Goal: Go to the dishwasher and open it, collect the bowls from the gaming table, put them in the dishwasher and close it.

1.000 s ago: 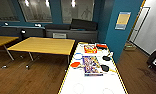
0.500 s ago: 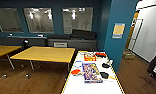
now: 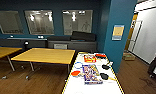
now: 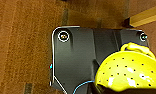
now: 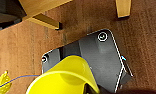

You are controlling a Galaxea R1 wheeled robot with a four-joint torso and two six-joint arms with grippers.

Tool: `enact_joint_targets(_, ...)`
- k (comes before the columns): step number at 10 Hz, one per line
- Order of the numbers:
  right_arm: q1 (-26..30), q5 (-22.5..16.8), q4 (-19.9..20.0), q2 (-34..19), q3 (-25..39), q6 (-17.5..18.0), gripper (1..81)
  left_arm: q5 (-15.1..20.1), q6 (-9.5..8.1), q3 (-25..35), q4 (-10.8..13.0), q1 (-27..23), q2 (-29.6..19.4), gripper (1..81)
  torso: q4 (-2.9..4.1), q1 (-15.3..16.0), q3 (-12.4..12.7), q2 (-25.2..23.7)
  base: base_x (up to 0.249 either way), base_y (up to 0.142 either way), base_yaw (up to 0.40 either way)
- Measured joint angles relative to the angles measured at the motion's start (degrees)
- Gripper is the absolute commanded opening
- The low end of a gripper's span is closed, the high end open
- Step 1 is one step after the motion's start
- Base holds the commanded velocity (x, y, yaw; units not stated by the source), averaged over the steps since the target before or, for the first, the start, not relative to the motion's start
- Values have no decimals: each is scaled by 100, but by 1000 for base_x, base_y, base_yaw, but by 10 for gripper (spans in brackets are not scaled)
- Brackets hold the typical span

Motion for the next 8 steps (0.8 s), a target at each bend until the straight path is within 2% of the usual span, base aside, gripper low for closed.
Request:
enact_joint_targets(3, 41, -6, 0, 226, -157, -10, 10, -62, 0, -621, 37, -50, 404, 10, 0, 3, 2, 0, -88, 0, 0)
enact_joint_targets(8, -63, -107, -5, 375, -429, -26, 10, -33, 2, -677, 124, 74, 500, 10, 0, -2, 5, -5, -109, 0, 0)
